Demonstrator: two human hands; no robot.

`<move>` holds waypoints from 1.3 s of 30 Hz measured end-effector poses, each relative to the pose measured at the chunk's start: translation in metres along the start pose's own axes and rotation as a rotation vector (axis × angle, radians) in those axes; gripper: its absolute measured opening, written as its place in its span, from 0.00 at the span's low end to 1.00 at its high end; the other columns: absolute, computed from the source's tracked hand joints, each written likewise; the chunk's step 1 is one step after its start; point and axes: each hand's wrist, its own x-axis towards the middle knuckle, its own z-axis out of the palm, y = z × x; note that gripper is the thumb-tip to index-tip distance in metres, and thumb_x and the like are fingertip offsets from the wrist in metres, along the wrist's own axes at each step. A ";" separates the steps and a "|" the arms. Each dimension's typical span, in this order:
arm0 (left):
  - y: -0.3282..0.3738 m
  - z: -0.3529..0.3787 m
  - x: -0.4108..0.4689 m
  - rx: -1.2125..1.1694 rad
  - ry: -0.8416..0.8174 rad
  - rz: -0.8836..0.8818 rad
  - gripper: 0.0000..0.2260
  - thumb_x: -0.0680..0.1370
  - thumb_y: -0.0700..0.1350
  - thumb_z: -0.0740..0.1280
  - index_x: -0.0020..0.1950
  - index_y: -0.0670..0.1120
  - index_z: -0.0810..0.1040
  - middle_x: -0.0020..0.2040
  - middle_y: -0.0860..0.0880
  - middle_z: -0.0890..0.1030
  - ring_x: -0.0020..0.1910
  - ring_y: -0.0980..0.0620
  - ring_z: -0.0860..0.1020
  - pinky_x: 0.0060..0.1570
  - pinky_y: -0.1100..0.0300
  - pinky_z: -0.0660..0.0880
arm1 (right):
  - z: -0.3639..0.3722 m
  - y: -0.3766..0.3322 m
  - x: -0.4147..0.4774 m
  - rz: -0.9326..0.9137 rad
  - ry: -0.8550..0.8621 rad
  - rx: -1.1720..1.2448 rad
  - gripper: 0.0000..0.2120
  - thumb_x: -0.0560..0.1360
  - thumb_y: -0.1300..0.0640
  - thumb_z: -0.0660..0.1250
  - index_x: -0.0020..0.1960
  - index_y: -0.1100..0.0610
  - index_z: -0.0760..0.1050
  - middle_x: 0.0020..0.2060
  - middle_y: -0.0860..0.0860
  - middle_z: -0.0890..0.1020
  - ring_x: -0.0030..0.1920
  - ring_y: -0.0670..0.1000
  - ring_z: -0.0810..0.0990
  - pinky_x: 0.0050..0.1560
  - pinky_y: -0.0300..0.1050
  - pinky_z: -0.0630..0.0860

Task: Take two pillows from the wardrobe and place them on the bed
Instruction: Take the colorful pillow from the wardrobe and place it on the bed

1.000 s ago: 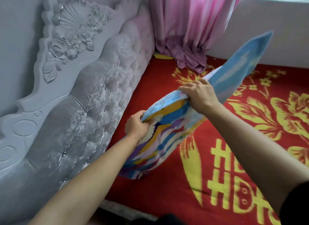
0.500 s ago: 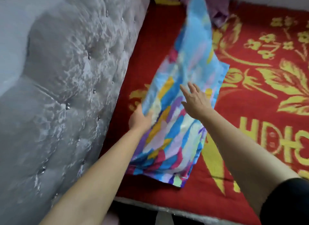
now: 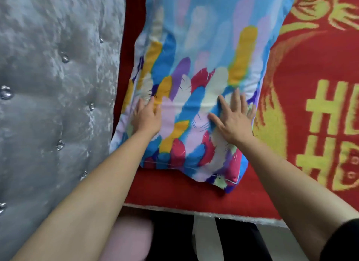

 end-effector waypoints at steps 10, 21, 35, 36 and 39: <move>0.013 -0.036 0.035 -0.092 0.287 -0.236 0.09 0.79 0.47 0.65 0.52 0.47 0.83 0.53 0.42 0.83 0.53 0.38 0.79 0.46 0.53 0.73 | -0.008 -0.010 -0.002 0.509 0.199 0.661 0.49 0.74 0.38 0.69 0.80 0.54 0.42 0.69 0.67 0.63 0.70 0.66 0.62 0.71 0.57 0.59; 0.045 -0.081 0.004 -0.400 0.759 -0.032 0.09 0.78 0.46 0.66 0.51 0.44 0.83 0.48 0.43 0.86 0.48 0.41 0.81 0.46 0.54 0.69 | -0.057 -0.038 0.002 0.316 0.683 0.636 0.37 0.78 0.45 0.66 0.79 0.59 0.56 0.61 0.64 0.68 0.63 0.63 0.69 0.66 0.54 0.62; -0.025 0.001 -0.008 0.084 0.013 0.062 0.27 0.82 0.52 0.56 0.79 0.46 0.54 0.80 0.42 0.53 0.78 0.41 0.53 0.76 0.47 0.55 | 0.002 -0.019 0.012 -0.003 -0.013 0.113 0.37 0.75 0.28 0.50 0.78 0.39 0.42 0.79 0.56 0.38 0.78 0.63 0.37 0.70 0.74 0.52; -0.026 0.004 -0.011 0.087 0.009 0.045 0.28 0.82 0.53 0.56 0.79 0.47 0.52 0.80 0.42 0.51 0.78 0.41 0.51 0.76 0.47 0.53 | 0.004 -0.016 0.007 -0.003 -0.011 0.098 0.37 0.75 0.27 0.49 0.78 0.39 0.42 0.79 0.55 0.38 0.78 0.63 0.37 0.70 0.72 0.52; -0.022 0.005 -0.020 0.093 -0.024 0.021 0.29 0.82 0.55 0.55 0.80 0.47 0.49 0.80 0.41 0.49 0.78 0.40 0.49 0.76 0.47 0.50 | 0.004 -0.012 -0.003 -0.031 -0.037 0.028 0.36 0.76 0.28 0.48 0.79 0.41 0.42 0.79 0.56 0.38 0.78 0.63 0.38 0.73 0.68 0.52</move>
